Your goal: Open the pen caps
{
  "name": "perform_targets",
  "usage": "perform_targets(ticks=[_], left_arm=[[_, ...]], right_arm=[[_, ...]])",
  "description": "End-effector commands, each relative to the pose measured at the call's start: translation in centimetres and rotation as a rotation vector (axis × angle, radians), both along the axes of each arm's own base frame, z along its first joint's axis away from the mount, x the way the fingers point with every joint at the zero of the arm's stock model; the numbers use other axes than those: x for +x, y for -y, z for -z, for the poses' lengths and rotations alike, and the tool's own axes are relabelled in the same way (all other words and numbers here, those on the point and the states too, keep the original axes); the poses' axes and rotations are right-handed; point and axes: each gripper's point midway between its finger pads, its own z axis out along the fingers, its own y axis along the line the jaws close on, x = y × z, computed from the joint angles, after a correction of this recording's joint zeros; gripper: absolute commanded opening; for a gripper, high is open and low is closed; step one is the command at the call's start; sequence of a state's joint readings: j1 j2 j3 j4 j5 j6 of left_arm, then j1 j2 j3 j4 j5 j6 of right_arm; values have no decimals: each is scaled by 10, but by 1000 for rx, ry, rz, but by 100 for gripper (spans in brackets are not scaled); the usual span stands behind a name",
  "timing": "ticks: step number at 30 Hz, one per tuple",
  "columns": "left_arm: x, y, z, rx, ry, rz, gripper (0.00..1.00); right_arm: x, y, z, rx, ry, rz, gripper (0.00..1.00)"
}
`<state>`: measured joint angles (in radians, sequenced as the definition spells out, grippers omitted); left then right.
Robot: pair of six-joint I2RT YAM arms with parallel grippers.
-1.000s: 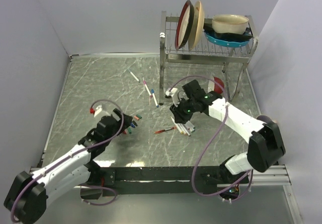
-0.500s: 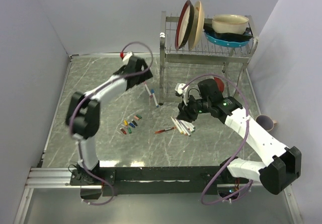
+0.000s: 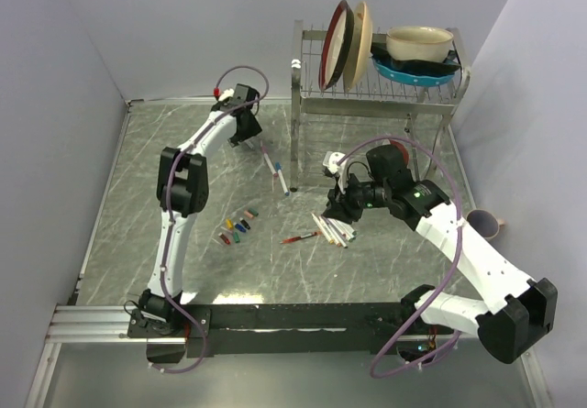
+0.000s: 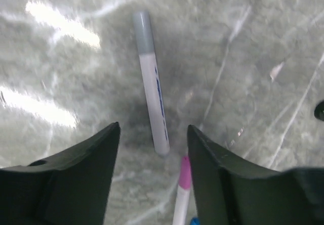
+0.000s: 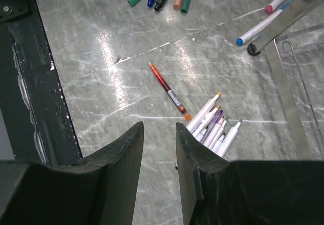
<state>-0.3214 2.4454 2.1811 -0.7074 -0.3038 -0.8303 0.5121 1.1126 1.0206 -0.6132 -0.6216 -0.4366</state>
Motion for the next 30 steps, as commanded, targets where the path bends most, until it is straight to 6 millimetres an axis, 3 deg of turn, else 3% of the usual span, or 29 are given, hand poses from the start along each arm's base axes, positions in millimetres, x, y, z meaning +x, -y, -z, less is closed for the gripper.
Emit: perform_targets(ticks=[1,6,10,16,19,20,22,23,24,25,26,30], left_arm=[[10,-3,0,-13,-12,26,57],[11,-9,18,13,-49,50,48],[7,-24,30,100,-82,59,46],[-14,-53,44,281,-176,110,41],[-29,-68,47,354,-233,149,36],[-41,-70,58,360,-275,175,36],[-41,-64,45,342,-232,241,34],[-57,-56,61,292,-267,307,33],[-56,-52,44,281,-222,347,32],[-51,-47,40,261,-180,360,29],[-59,-46,44,248,-189,377,23],[-61,-35,28,193,-150,422,3]], right_arm=[[0,-4,-13,32,57,-19,40],[-1,-7,-12,23,61,-28,39],[-1,-9,-9,16,59,-31,40],[0,-9,-6,8,51,-29,39],[1,-9,-4,3,47,-29,39],[1,-9,-3,1,44,-27,39],[1,-9,-2,-1,41,-31,39],[1,-9,0,-3,37,-29,39],[0,-10,0,-3,38,-33,39],[1,-10,0,-4,35,-33,39],[1,-10,1,-4,33,-34,39],[-1,-10,2,-3,28,-44,39]])
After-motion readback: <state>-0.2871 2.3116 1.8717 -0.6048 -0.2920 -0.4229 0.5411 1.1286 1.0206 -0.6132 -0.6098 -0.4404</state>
